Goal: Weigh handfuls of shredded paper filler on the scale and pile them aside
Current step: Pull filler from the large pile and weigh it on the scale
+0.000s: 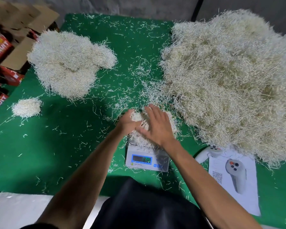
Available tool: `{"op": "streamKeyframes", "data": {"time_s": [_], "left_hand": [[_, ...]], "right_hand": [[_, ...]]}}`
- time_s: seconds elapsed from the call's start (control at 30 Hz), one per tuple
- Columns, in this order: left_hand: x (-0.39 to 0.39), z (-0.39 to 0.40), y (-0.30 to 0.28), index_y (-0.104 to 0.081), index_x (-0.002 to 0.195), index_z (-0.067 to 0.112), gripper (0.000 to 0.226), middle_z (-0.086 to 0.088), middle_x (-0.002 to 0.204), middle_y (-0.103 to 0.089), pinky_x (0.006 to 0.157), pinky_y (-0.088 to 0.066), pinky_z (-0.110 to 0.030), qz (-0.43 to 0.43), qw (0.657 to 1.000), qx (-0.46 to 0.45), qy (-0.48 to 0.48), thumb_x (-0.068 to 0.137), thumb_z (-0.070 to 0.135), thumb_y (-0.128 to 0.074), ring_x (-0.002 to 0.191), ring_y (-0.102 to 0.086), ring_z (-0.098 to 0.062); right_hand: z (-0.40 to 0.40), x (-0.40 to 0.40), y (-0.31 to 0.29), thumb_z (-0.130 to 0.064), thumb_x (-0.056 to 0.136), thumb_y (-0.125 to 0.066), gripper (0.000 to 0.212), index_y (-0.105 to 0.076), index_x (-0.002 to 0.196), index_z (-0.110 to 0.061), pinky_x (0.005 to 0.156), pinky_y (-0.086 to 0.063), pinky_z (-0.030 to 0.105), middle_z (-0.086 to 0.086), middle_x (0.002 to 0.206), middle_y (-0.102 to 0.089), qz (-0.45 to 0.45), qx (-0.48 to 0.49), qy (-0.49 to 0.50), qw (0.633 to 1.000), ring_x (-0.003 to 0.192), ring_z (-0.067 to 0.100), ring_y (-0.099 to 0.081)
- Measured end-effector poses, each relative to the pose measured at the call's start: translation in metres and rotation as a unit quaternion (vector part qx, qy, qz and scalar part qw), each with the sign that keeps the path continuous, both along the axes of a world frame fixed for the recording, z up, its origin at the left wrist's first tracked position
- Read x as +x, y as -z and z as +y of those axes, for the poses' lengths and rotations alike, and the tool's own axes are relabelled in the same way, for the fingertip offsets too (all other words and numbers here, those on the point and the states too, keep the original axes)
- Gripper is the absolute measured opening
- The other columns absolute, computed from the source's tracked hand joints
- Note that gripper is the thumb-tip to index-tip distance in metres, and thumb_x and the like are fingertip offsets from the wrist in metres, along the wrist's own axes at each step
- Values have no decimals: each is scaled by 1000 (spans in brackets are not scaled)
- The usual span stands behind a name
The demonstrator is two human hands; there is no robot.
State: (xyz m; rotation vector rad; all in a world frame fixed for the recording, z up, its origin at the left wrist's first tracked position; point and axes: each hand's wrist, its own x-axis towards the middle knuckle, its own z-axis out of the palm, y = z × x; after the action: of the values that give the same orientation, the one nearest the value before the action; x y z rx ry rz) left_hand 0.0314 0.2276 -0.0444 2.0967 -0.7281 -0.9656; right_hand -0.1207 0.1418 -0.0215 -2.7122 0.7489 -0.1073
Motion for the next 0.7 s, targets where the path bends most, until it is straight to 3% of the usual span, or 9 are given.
{"op": "streamKeyframes", "data": {"time_s": [0.1,0.2,0.23,0.3,0.4,0.47,0.57,0.63,0.7], "left_hand": [[4,1,2,-35,154,6,73,-18,150,-48,90,-50,-24,-5,999,26,23,93,21,-73,119,-62,-27],[13,14,-7,-60,131,14,30,-9,95,-69,47,-46,-19,83,995,-60,-1,101,18,-61,62,-60,-16],[21,15,-6,-60,132,13,30,-15,100,-70,46,-49,-20,149,984,-88,-38,102,10,-57,60,-61,-16],[35,22,-8,-40,148,4,48,-34,135,-54,68,-60,-24,236,962,-126,-60,102,4,-53,81,-72,-24],[52,37,-22,-43,145,20,38,-26,135,-48,79,-62,-42,448,856,-196,-167,108,25,-46,112,-63,-38],[71,48,-24,-54,129,27,28,-16,123,-52,71,-63,-43,388,889,-200,-135,105,42,-48,106,-63,-35],[90,63,-30,-56,132,24,68,-6,123,-67,94,-57,-51,115,992,-31,39,82,69,-67,110,-68,-26],[90,70,-27,-52,140,25,85,3,132,-62,102,-50,-47,-77,954,203,205,74,74,-72,114,-64,-20],[89,76,-13,-62,128,22,61,3,118,-69,91,-55,-41,-190,895,314,255,84,64,-70,97,-66,-15]], "right_hand": [[-5,4,27,-76,95,-37,91,0,163,-27,123,-13,62,9,171,-6,112,-25,-30,993,156,36,-14],[-10,2,36,-75,99,-20,79,-11,162,-28,122,-24,60,10,165,-28,77,-8,-3,997,150,33,-31],[-12,1,37,-74,100,-18,77,-14,161,-27,121,-28,58,10,161,-35,59,7,11,998,147,31,-36],[-16,-4,41,-69,102,-21,73,-21,159,-22,120,-32,55,11,156,-41,57,16,21,998,143,30,-41],[-21,-10,49,-61,100,-38,69,-30,154,-18,121,-30,52,8,152,-42,88,5,10,996,142,27,-39],[-22,-9,50,-58,99,-45,69,-32,155,-20,121,-29,51,5,152,-43,75,25,23,997,142,26,-39],[-20,-7,53,-56,98,-51,67,-36,153,-21,123,-27,48,4,149,-47,46,26,39,998,141,24,-41],[-18,-6,56,-55,97,-51,65,-38,152,-22,123,-25,46,3,146,-48,31,22,50,998,139,23,-42],[-18,-6,59,-56,97,-49,63,-39,150,-22,122,-25,44,2,145,-49,23,18,54,998,138,23,-42]]}}
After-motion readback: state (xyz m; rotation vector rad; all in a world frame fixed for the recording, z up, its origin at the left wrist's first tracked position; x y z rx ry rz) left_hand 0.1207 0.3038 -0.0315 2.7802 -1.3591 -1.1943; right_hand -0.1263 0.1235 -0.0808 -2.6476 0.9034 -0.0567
